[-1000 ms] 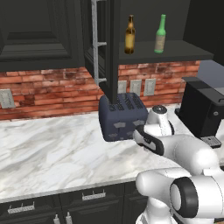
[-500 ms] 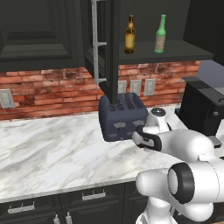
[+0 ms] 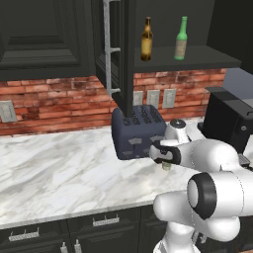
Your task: Sort all alcoholic drinks to one cabinet, and non-alcoholic drinks to the other.
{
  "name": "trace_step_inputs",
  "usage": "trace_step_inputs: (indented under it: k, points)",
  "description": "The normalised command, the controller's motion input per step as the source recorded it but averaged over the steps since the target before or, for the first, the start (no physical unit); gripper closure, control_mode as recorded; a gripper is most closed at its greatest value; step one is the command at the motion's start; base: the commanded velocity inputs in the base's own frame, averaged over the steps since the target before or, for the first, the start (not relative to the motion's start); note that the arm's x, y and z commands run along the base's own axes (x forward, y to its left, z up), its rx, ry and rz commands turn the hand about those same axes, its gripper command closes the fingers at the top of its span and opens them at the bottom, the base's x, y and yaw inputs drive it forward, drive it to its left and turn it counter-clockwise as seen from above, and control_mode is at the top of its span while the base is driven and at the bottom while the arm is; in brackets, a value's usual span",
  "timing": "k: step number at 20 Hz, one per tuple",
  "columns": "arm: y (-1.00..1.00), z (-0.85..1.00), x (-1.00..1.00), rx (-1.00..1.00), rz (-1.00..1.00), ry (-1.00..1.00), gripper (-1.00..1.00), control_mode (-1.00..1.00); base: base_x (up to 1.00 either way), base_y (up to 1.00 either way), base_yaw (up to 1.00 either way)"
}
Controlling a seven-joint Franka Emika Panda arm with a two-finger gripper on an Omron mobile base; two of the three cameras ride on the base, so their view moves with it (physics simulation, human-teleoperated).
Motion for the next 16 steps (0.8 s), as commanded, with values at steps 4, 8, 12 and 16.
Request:
trace_step_inputs:
  k: [4,8,12,16]
  points:
    - [0.0,0.0,-0.02,0.0,0.0,0.0,1.0,-1.0,0.0,0.0,0.0]
    - [0.0,0.04,-0.25,0.0,0.01,0.0,1.0,-1.0,0.0,0.0,0.0]
    - [0.0,0.28,-0.34,0.0,0.04,-0.01,1.0,-1.0,0.0,0.0,0.0]
    - [0.0,0.49,-0.27,-0.01,0.07,-0.02,1.0,-1.0,0.0,0.0,0.0]
